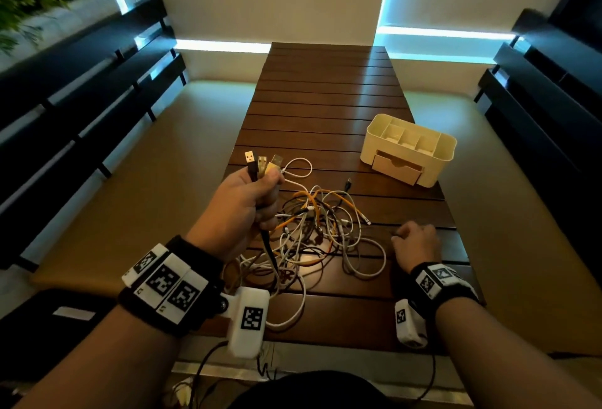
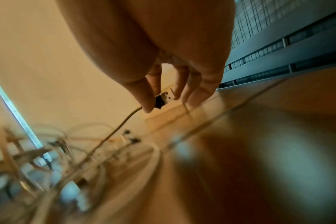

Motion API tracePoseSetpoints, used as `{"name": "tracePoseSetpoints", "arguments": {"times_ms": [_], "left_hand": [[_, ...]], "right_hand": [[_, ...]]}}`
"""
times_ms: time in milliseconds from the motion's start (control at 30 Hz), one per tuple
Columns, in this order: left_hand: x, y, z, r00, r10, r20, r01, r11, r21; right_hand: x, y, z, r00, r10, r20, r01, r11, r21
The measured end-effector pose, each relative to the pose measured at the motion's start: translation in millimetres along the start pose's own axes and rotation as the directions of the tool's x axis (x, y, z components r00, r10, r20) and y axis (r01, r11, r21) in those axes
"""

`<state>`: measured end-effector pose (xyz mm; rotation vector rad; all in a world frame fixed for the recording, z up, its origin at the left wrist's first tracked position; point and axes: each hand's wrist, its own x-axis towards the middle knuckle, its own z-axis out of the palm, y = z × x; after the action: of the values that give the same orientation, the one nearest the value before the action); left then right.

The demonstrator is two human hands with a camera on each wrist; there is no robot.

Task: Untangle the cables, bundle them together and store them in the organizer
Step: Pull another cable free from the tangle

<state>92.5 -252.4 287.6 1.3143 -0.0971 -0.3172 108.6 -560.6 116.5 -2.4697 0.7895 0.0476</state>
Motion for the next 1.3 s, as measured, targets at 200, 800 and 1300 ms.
{"name": "tracePoseSetpoints", "arguments": {"times_ms": [200, 800, 1300], "left_hand": [[8, 2, 13, 0.998, 0.045, -0.053, -0.046, 0.999, -0.015], [26, 26, 24, 0.984, 0.176, 0.027, -0.178, 0.97, 0.164], [37, 19, 21, 0.954, 0.271, 0.127, -0.291, 0.94, 0.178]], "right_hand": [[-26, -67, -51, 0.953, -0.295, -0.072, 0.295, 0.845, 0.446], [-113, -180, -116, 0.734, -0.678, -0.033, 0.442, 0.441, 0.781], [-119, -196, -104, 0.769, -0.615, -0.173, 0.511, 0.429, 0.745]]}}
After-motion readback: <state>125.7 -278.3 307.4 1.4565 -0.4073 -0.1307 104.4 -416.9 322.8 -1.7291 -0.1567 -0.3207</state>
